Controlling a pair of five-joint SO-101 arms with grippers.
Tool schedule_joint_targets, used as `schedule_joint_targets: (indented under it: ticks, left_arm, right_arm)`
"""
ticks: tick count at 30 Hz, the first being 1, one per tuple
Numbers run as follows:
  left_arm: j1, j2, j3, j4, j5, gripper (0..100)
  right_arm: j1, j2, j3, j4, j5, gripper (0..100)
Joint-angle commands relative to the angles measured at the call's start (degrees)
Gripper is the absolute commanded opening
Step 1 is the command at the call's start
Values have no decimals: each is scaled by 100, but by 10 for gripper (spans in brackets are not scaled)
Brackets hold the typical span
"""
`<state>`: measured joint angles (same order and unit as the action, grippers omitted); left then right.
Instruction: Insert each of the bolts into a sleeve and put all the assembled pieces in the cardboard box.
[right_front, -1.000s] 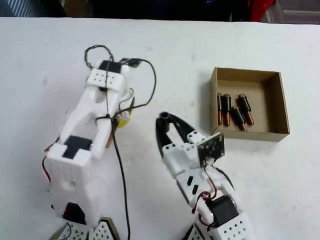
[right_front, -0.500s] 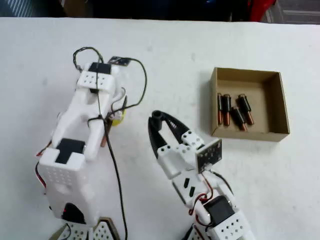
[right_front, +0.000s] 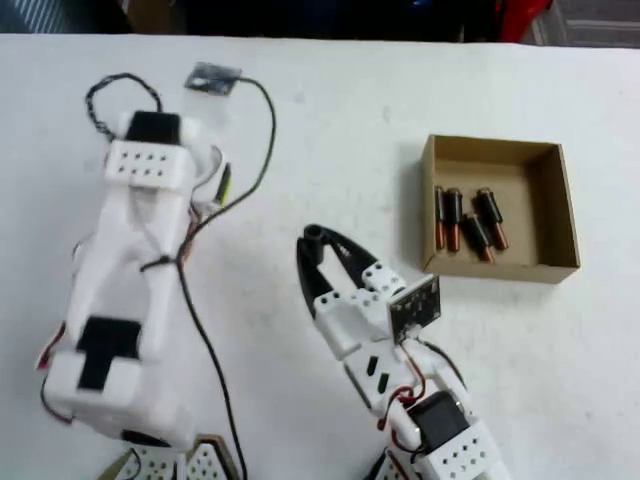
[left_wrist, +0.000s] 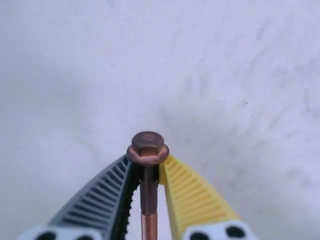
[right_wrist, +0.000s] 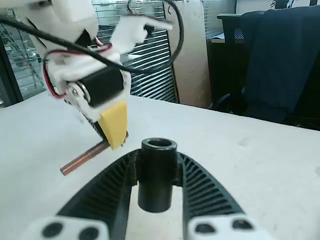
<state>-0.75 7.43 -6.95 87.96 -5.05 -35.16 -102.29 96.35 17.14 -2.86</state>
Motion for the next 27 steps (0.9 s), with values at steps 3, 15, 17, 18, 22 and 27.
schedule_joint_targets:
  ticks: [3,15,17,18,22,27]
  left_arm:
    - [444,-1385,-141,141,-88,20]
    - [1068,-3204,-185,44,-88,24]
    - [1068,-3530,-149,-88,-88,24]
    - [1077,-3670,-149,-167,-88,24]
    - [1077,-4198,-149,-607,-88,23]
    - [1464,-4655,-141,-633,-26,23]
  right_arm:
    - [-48,-84,53,31,-18,17]
    - [-365,-84,53,-312,0,17]
    - [-382,-84,53,-426,0,17]
    - [-382,-84,53,-462,0,17]
    - [-391,-84,53,-462,220,17]
    - [-646,-84,53,-462,730,17]
